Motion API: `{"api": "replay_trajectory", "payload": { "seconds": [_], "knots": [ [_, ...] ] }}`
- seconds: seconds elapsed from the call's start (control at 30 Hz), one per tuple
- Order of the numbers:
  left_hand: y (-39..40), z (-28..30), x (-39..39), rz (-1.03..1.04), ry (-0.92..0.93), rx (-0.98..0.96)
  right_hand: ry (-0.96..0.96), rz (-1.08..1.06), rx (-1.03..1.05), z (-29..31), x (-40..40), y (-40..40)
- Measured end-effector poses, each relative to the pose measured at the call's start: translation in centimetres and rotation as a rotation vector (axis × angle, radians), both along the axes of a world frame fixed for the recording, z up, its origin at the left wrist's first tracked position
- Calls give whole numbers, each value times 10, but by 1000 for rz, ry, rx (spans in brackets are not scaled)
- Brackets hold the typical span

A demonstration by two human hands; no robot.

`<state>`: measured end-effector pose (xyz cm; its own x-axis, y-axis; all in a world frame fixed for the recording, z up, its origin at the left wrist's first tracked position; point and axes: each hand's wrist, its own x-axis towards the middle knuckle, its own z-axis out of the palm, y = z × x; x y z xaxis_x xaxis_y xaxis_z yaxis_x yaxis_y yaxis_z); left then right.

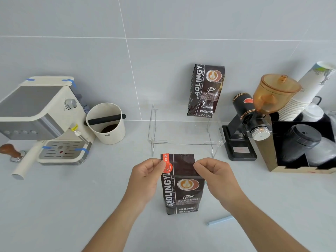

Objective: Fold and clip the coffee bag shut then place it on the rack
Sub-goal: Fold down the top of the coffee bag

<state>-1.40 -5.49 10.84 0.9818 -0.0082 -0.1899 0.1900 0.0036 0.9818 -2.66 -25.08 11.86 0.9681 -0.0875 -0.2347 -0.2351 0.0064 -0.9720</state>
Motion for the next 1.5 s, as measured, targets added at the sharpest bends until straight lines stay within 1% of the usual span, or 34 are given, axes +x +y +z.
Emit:
{"api": "replay_trajectory", "payload": {
  "seconds": [0.17, 0.3, 0.47, 0.57, 0.63, 0.83, 0.93, 1.17, 1.33, 1.4, 1.5],
  "knots": [
    [3, 3, 1, -4, -32, 67, 4, -13, 49, 5, 1, 2],
    [6, 5, -1, -21, -51, 104, 19, 1, 39, 6, 1, 3],
    [5, 11, -4, 1, -48, 101, 9, -4, -34, 6, 0, 1],
    [6, 15, -3, 56, -28, 107, -22, -19, -50, 10, 0, -1],
    [7, 16, -4, 50, -35, 161, -71, 5, -120, 10, 0, -1],
    [7, 14, -6, -39, -184, 318, -225, 151, -483, 11, -2, 1],
    [8, 15, -8, -53, -214, 373, -265, 211, -573, 11, -1, -2],
    [9, 11, -8, -104, -286, 426, -253, 274, -630, 9, -1, 0],
    [11, 9, -6, -122, -298, 442, -316, 266, -647, 12, -3, 2],
    [10, 9, -5, -157, -253, 406, -327, 250, -643, 13, -3, 3],
    [9, 8, -4, -162, -219, 335, -245, 229, -599, 15, -4, 5]
  ]
}}
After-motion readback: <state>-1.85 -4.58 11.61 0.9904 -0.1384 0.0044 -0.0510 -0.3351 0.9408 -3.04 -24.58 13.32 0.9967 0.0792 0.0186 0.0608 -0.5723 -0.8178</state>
